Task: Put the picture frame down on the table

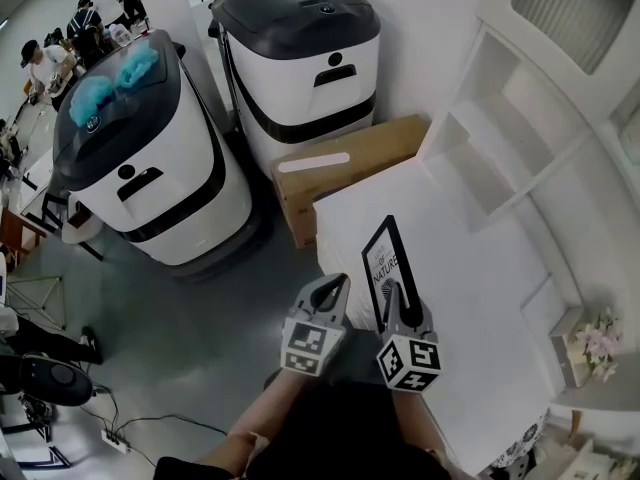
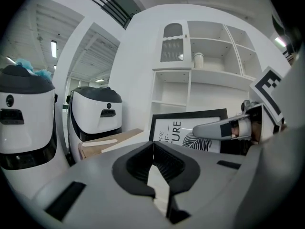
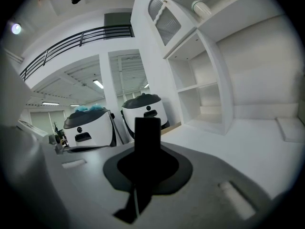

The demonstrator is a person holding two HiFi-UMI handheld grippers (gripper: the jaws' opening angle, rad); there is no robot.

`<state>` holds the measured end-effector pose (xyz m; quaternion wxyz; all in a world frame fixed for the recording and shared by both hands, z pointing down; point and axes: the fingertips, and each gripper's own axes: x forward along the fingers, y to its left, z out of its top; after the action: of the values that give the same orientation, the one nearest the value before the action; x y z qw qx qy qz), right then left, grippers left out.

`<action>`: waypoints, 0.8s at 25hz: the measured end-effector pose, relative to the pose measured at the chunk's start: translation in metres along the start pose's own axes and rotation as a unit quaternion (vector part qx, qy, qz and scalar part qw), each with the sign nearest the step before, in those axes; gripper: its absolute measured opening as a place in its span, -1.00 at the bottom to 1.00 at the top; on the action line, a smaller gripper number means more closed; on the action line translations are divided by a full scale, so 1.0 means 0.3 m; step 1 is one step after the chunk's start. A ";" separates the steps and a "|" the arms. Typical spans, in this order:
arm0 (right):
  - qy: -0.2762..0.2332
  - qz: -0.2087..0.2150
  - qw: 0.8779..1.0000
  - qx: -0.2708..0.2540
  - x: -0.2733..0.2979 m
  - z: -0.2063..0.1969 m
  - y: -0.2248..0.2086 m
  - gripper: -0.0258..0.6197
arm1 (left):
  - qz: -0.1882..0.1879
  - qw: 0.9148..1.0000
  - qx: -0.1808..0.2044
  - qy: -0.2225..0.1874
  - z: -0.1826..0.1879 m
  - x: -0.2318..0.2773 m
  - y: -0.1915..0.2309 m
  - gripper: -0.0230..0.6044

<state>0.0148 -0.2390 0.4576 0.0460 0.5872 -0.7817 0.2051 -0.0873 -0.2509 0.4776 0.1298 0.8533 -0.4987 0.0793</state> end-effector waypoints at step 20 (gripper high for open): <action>-0.045 -0.042 0.993 0.101 0.154 0.101 -0.101 -0.88 | -0.070 0.997 0.041 0.012 0.063 0.226 0.040 -0.89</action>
<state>0.0343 -0.2987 0.4524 -0.0399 0.6299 -0.7328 0.2541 -0.0644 -0.3185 0.4792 0.1064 0.8895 -0.4327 0.1009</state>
